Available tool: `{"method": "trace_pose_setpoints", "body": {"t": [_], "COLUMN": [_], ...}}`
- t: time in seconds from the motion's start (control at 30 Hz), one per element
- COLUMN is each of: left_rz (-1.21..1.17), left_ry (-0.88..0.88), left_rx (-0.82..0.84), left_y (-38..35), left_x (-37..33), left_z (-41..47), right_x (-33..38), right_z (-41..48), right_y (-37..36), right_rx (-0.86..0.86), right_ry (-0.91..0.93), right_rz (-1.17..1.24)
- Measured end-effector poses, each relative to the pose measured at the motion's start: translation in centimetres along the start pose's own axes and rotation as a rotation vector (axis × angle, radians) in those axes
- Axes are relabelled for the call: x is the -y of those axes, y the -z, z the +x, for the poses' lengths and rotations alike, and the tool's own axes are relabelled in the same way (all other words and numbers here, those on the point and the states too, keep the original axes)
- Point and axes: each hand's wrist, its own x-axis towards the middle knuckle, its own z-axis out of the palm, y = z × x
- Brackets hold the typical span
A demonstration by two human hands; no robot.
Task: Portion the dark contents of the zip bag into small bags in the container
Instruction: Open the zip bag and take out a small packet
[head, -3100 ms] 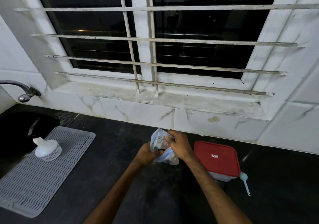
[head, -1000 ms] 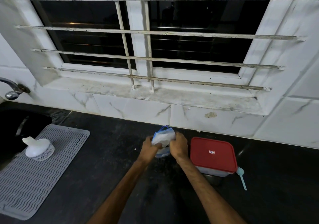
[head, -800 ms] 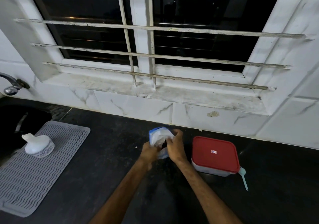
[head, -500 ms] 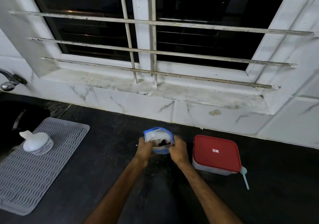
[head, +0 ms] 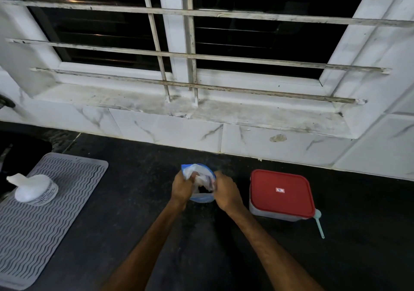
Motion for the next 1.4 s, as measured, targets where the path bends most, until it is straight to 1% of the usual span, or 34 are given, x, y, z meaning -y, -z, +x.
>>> {"method": "trace_pose_setpoints", "body": {"t": [0.07,0.17,0.23,0.27,0.3,0.33,0.43,0.47,0.5,0.57,0.6,0.67,0.73,0.77,0.8,0.9,0.93,0.97,1.0,1.03,1.07,1.17,1.23,1.33,1.4], "left_rz": [-0.072,-0.226,-0.387,-0.465,-0.482,-0.459,-0.202,-0.178,-0.164,-0.140,-0.139,-0.175,-0.222,-0.229,-0.201,0.001,0.044,0.045,0.013,-0.064,-0.168,-0.453,-0.555,-0.515,-0.472], "left_ry": [0.027,0.181,0.290,0.322,0.321,0.281,0.034,-0.021,-0.050,-0.013,0.048,0.172,0.218,0.214,0.212,0.243,0.267,0.295,0.328,0.365,0.400,0.487,0.517,0.459,0.397], "left_rx": [0.059,0.136,0.268,0.338,0.363,0.345,0.170,0.138,0.141,0.165,0.188,0.281,0.379,0.394,0.365,0.123,0.127,0.179,0.230,0.235,0.206,0.053,-0.017,-0.029,0.040], "left_y": [-0.2,0.2,1.0,1.3,1.5,1.3,0.5,0.1,-0.1,-0.4,-0.4,-0.1,0.2,0.1,-0.1,-1.0,-1.4,-1.8,-2.2,-2.5,-2.6,-2.2,-1.8,-1.7,-1.6], "left_x": [0.0,0.0,-0.1,-0.2,-0.3,-0.2,-0.4,-0.3,-0.4,-0.8,-0.8,-1.0,-1.0,-1.0,-1.1,-2.0,-2.0,-2.0,-1.8,-1.6,-1.3,-1.2,-0.8,0.1,0.7], "left_z": [0.4,1.4,2.0,2.2,2.4,2.7,3.0,3.2,3.3,3.7,4.1,4.4,4.0,3.5,2.9,0.2,-0.5,-1.2,-1.7,-2.0,-2.1,-1.8,-1.7,-1.7,-1.4], "right_x": [0.1,0.0,-0.2,-0.3,-0.4,-0.5,-0.6,-0.6,-0.6,-0.7,-0.7,-0.6,-0.6,-0.5,-0.6,-0.9,-0.8,-0.6,-0.4,-0.3,-0.2,-0.5,-1.0,-1.3,-1.2], "right_z": [0.7,2.3,3.4,3.7,3.7,3.7,3.5,3.5,3.4,3.5,3.5,3.5,3.6,3.6,3.6,3.3,3.2,3.0,2.8,2.6,2.4,2.6,2.7,2.6,2.5], "right_y": [-0.2,-0.5,-0.8,-0.7,-0.4,-0.1,0.3,0.3,0.2,-0.2,-0.2,-0.2,0.0,0.3,0.4,0.7,0.8,0.8,0.8,0.7,0.6,0.5,0.4,-0.2,-0.6], "right_rx": [-0.015,0.045,0.061,0.053,0.048,0.048,0.068,0.085,0.097,0.097,0.098,0.104,0.088,0.074,0.048,-0.087,-0.124,-0.149,-0.163,-0.162,-0.159,-0.115,-0.052,-0.008,-0.010], "right_ry": [-0.074,-0.247,-0.343,-0.376,-0.373,-0.327,-0.028,0.071,0.150,0.241,0.259,0.274,0.264,0.240,0.213,0.121,0.092,0.065,0.043,0.023,0.002,-0.097,-0.150,-0.187,-0.182], "right_rz": [0.128,0.373,0.548,0.588,0.575,0.518,0.212,0.082,-0.051,-0.258,-0.298,-0.284,-0.225,-0.195,-0.179,-0.194,-0.175,-0.141,-0.098,-0.045,0.030,0.291,0.347,0.326,0.338]}}
